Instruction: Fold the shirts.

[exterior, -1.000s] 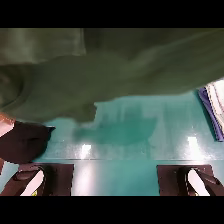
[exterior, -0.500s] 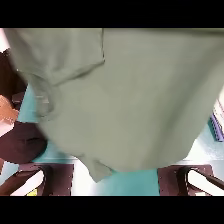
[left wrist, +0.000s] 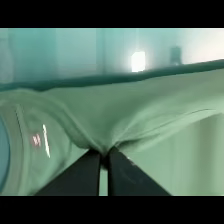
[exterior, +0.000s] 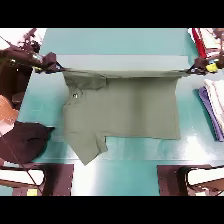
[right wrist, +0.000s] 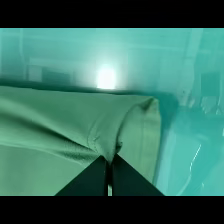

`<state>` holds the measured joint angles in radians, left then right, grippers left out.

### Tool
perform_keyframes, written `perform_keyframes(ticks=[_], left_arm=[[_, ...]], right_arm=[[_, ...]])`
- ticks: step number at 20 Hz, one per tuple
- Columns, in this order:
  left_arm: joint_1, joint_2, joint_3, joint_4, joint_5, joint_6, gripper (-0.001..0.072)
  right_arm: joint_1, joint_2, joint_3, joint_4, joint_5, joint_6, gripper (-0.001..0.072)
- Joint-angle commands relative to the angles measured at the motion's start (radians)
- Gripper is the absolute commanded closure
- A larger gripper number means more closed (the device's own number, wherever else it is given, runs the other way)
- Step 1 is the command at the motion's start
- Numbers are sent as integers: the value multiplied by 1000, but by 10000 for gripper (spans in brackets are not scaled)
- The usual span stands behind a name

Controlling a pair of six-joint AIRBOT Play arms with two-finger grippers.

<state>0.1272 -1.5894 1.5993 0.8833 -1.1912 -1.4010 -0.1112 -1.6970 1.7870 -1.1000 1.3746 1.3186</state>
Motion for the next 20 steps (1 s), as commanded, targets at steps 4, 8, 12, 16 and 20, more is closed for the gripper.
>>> perform_keyframes(ticks=[4,8,12,16,20], left_arm=[[2,-105,-6,-104,313,161,680],[2,-103,-6,-72,162,197,682],[-5,-90,-9,92,-51,153,684],[-55,-28,-119,251,-23,122,682],[-61,-28,-254,247,36,89,679]], right_arm=[[5,-191,223,6,-100,56,697],[5,-175,242,-3,-60,53,698],[28,-78,67,-97,-58,37,699],[70,23,-147,-212,-102,33,699],[79,71,-311,-200,-150,34,697]])
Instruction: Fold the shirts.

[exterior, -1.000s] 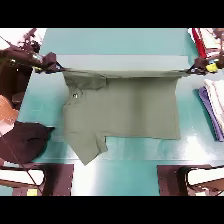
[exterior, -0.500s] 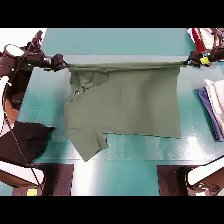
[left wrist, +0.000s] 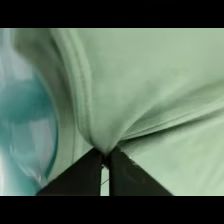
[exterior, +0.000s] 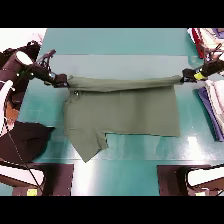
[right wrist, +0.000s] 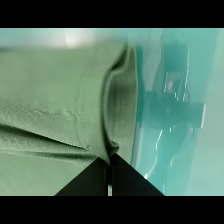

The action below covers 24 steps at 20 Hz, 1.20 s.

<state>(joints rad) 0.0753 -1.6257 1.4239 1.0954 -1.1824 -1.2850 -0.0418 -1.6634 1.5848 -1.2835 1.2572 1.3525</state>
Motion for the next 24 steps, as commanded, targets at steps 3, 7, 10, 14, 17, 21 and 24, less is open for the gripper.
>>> perform_keyframes(ticks=[3,7,10,14,17,21,24], left_arm=[[-9,8,-109,35,21,-62,665],[13,77,-107,47,-67,-90,295],[26,230,-179,163,-115,-145,295],[26,478,-475,171,-138,-207,295],[26,639,-745,105,-121,-248,295],[26,799,-974,57,-80,-305,295],[26,828,-1024,-27,-31,-304,296]], right_arm=[[2,42,-151,63,-16,1,630],[-39,51,-121,166,57,1,344],[-80,134,-163,166,95,0,344],[-118,306,-326,164,65,-18,345],[-120,401,-430,166,13,-23,345],[-120,458,-486,166,-8,-23,345],[-118,457,-484,167,-4,-23,345]])
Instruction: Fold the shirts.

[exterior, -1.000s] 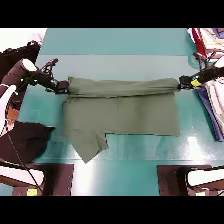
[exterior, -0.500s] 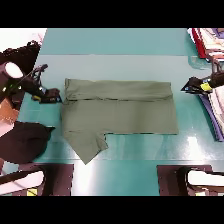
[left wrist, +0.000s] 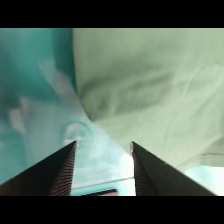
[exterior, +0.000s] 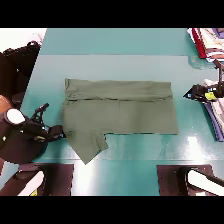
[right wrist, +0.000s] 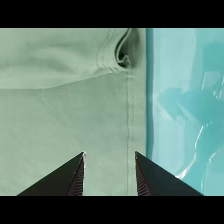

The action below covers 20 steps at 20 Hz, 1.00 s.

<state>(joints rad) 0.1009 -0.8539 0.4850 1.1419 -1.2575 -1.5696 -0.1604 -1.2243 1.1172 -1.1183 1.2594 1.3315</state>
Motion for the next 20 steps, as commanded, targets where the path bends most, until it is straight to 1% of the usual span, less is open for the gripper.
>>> perform_keyframes(ticks=[1,7,8,9,10,11,14,17,18,19,20], left_arm=[[0,56,-95,-94,55,-19,296],[0,56,-165,-181,163,-8,296],[0,56,-168,-203,183,6,299],[0,56,-168,-221,200,11,480],[0,56,-168,-243,212,45,644],[0,56,-167,-269,222,73,679],[0,57,-150,-311,208,98,680],[0,70,-103,-310,190,112,680],[0,70,-91,-311,190,112,681],[0,70,-82,-312,191,112,680],[0,70,-77,-312,192,113,680]], right_arm=[[0,19,-17,2,-5,-2,345],[0,19,-17,2,16,-2,345],[0,19,-17,2,20,-2,346],[0,18,-17,2,27,-2,345],[-3,19,-17,-2,39,-2,346],[-13,19,-18,-2,61,-2,346],[-84,37,-64,-11,105,-6,346],[-190,92,-238,-90,114,-5,345],[-220,99,-298,-97,122,-6,321],[-254,95,-356,-88,130,-7,253],[-277,84,-400,-72,127,-17,256]])
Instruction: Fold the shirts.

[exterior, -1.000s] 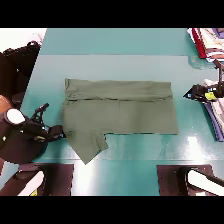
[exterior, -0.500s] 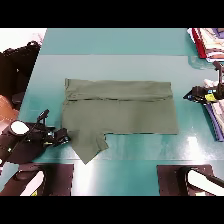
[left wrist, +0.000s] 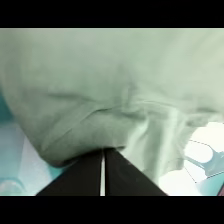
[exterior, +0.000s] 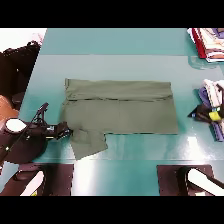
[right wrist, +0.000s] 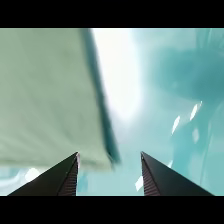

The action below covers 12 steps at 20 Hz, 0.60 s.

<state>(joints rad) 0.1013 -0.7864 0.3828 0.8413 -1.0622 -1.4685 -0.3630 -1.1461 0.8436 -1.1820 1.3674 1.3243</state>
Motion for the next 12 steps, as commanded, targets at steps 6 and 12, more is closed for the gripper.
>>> perform_keyframes(ticks=[6,12], left_arm=[[0,2,25,-11,-14,11,680],[0,2,25,-11,-23,11,680]], right_arm=[[-38,-63,-219,86,-74,-29,286],[66,-88,-218,114,-109,-39,521]])
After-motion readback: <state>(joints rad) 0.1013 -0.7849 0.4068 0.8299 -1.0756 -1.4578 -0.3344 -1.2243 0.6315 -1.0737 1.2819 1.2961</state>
